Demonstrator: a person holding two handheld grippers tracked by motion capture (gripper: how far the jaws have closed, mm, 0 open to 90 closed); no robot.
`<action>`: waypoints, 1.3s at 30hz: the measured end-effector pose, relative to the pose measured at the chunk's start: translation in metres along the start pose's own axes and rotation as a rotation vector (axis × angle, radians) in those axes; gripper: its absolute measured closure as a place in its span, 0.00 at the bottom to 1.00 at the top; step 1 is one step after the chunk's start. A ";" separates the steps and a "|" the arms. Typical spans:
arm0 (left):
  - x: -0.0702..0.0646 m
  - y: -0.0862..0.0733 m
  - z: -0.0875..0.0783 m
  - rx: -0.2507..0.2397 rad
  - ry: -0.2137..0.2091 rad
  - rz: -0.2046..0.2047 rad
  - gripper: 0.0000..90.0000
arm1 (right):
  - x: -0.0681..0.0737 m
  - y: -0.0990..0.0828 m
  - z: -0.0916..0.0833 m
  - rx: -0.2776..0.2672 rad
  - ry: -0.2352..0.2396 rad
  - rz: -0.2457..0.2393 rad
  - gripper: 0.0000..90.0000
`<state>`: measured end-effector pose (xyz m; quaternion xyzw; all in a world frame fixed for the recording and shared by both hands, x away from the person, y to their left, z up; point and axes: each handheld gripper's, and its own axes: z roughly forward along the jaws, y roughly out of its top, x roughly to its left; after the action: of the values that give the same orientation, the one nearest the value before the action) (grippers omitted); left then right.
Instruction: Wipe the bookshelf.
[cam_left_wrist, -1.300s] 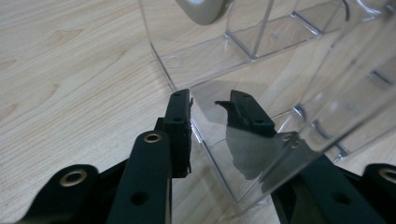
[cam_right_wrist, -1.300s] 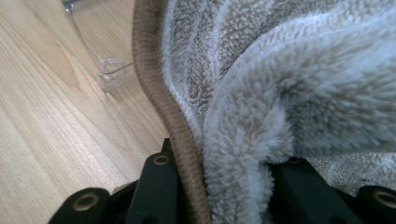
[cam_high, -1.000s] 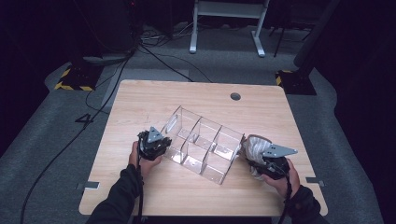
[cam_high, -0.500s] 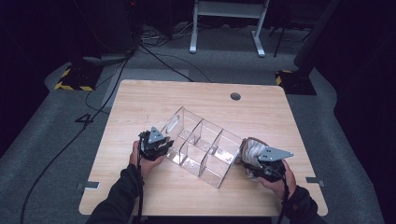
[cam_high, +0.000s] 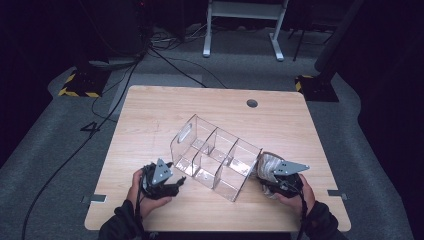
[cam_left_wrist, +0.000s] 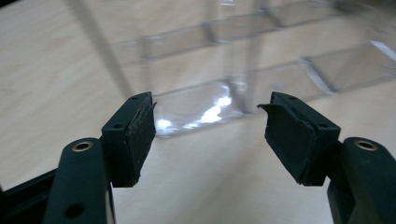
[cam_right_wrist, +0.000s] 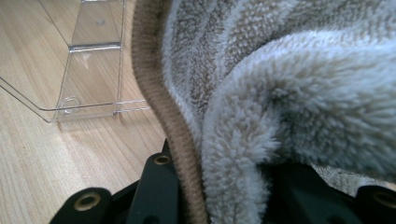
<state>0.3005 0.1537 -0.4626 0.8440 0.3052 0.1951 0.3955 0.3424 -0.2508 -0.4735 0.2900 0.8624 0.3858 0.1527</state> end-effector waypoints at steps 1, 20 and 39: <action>0.000 0.000 0.000 0.000 0.000 0.000 0.37 | 0.000 0.000 0.000 -0.001 -0.001 0.001 0.80; -0.054 0.036 0.059 -0.043 -0.134 0.028 0.50 | 0.003 0.001 0.000 -0.014 -0.012 0.001 0.80; -0.022 0.039 0.057 -0.128 -0.187 0.006 0.88 | 0.005 0.005 -0.010 -0.054 -0.007 -0.012 0.80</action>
<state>0.3308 0.0885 -0.4688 0.8323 0.2514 0.1359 0.4749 0.3356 -0.2511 -0.4635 0.2821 0.8529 0.4068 0.1659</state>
